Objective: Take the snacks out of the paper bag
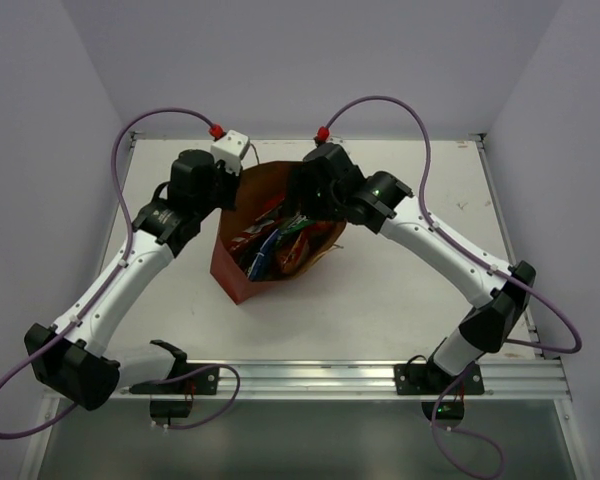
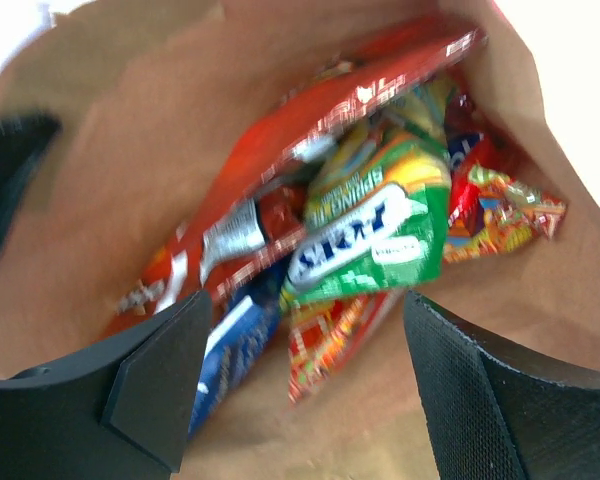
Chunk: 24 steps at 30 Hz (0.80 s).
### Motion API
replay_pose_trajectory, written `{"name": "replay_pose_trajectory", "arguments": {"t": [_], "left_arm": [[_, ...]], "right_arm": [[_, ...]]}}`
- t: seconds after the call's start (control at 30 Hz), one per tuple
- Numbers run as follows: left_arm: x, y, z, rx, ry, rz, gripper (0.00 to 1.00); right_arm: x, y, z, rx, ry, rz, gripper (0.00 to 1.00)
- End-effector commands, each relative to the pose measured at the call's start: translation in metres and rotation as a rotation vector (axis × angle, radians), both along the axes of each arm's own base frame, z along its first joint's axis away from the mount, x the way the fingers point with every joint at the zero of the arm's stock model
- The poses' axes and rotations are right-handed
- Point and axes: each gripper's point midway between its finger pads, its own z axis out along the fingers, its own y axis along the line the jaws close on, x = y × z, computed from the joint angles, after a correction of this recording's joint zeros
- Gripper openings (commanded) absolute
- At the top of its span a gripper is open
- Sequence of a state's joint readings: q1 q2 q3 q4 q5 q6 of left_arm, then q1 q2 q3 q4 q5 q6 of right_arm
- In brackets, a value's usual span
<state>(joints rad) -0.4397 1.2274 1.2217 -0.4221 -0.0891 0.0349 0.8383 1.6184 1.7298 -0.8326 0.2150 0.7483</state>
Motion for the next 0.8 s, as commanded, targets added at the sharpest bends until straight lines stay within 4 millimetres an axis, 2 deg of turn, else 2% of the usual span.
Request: {"name": "replay_pose_trajectory", "arguments": {"t": [0.0, 0.13, 0.33, 0.53, 0.63, 0.7, 0.77], "left_arm": [[-0.003, 0.002, 0.046, -0.079, -0.114, 0.011, 0.00], [-0.007, 0.002, 0.047, -0.081, -0.113, 0.004, 0.00], [-0.009, 0.000, 0.049, -0.111, -0.100, 0.009, 0.00], [-0.012, 0.000, 0.047, -0.117, -0.093, 0.006, 0.00], [-0.013, -0.001, 0.047, -0.125, -0.093, 0.002, 0.00], [-0.014, -0.002, 0.046, -0.127, -0.088, -0.001, 0.00], [-0.015, -0.002, 0.045, -0.130, -0.087, -0.001, 0.00]], "right_arm": [[0.027, 0.007, 0.018, 0.081, -0.056, -0.148, 0.80], [0.039, 0.016, 0.014, 0.110, -0.036, -0.206, 0.77], [0.046, 0.028, -0.019, 0.124, 0.049, -0.281, 0.74], [0.054, 0.036, -0.034, 0.137, 0.077, -0.325, 0.71], [0.059, 0.042, -0.034, 0.156, 0.075, -0.328, 0.65], [0.061, 0.045, -0.041, 0.151, 0.088, -0.331, 0.61], [0.063, 0.047, -0.046, 0.149, 0.095, -0.339, 0.51]]}}
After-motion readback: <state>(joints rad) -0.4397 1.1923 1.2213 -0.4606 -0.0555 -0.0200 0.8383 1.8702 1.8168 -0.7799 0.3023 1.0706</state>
